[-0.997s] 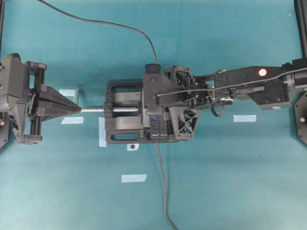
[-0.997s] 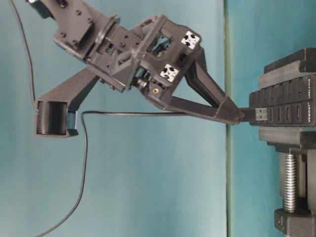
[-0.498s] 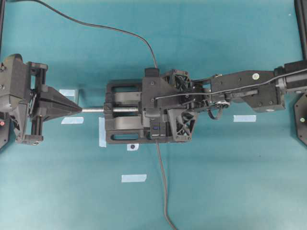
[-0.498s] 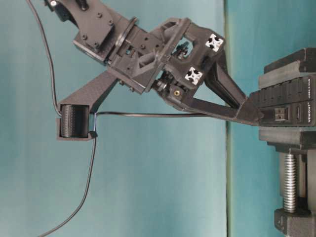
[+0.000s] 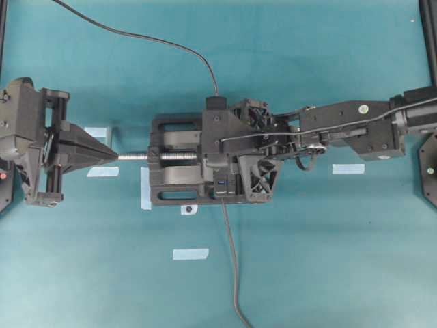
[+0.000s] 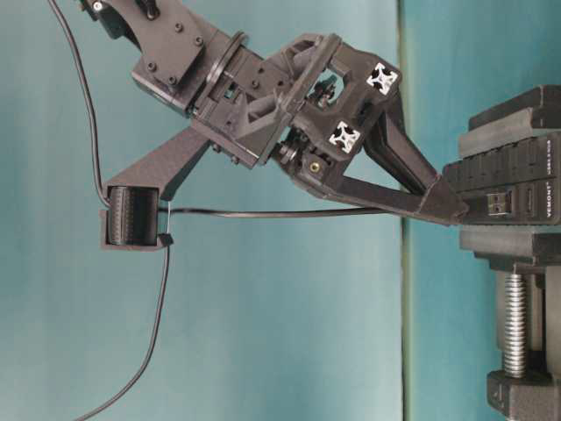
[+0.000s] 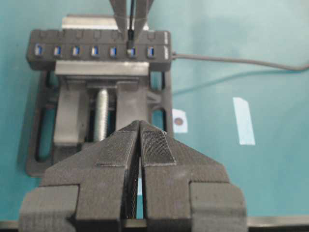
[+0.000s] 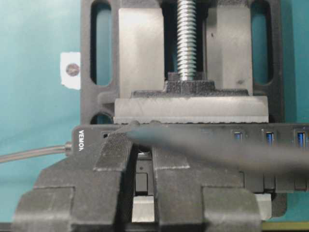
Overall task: Insert the USB into the second port from the front of the fixed hub.
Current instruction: 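Carry the plug along the hub and align it with the second port, then push the USB plug into the second port with the right gripper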
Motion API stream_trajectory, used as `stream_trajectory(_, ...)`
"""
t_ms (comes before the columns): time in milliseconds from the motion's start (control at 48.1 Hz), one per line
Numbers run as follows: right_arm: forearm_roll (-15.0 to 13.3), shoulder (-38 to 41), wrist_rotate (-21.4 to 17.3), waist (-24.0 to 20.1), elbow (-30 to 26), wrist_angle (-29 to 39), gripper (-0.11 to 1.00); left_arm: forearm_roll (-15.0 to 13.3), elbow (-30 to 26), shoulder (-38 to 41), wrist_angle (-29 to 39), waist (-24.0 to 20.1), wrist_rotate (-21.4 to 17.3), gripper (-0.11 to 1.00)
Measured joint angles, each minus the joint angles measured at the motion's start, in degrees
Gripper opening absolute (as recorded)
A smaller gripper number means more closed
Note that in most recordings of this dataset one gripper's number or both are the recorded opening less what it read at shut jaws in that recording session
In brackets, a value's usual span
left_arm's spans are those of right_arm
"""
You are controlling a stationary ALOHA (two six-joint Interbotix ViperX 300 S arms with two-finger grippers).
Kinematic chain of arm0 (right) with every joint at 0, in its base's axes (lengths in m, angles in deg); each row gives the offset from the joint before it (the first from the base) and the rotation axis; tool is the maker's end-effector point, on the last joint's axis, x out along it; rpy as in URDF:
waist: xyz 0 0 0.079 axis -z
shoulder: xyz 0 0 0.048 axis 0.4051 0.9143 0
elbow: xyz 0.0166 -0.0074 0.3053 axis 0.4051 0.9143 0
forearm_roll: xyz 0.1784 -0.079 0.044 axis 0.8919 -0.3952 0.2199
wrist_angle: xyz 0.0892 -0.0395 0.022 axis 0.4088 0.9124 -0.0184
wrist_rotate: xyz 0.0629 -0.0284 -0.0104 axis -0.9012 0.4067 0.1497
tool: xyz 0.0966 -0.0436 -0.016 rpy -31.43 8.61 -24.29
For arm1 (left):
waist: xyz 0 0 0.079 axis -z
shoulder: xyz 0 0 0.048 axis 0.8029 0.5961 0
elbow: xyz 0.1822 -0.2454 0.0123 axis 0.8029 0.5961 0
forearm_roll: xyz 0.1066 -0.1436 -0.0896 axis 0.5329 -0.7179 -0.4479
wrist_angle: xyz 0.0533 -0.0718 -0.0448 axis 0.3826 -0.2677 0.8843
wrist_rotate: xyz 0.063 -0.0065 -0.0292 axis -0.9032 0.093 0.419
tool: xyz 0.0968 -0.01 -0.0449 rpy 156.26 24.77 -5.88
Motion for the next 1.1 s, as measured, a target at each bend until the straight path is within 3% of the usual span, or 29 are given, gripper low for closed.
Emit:
stream_trajectory(852, 0.00, 0.00, -0.18, -0.26, 0.00, 0.00, 0.07, -0.09, 0.18, 0.26, -0.35, 0.00, 0.00, 0.00)
stream_trajectory(1101, 0.00, 0.35, -3.08, -0.35, 0.26, -0.09, 0.07, 0.00, 0.26, 0.18, -0.35, 0.00, 0.00, 0.00)
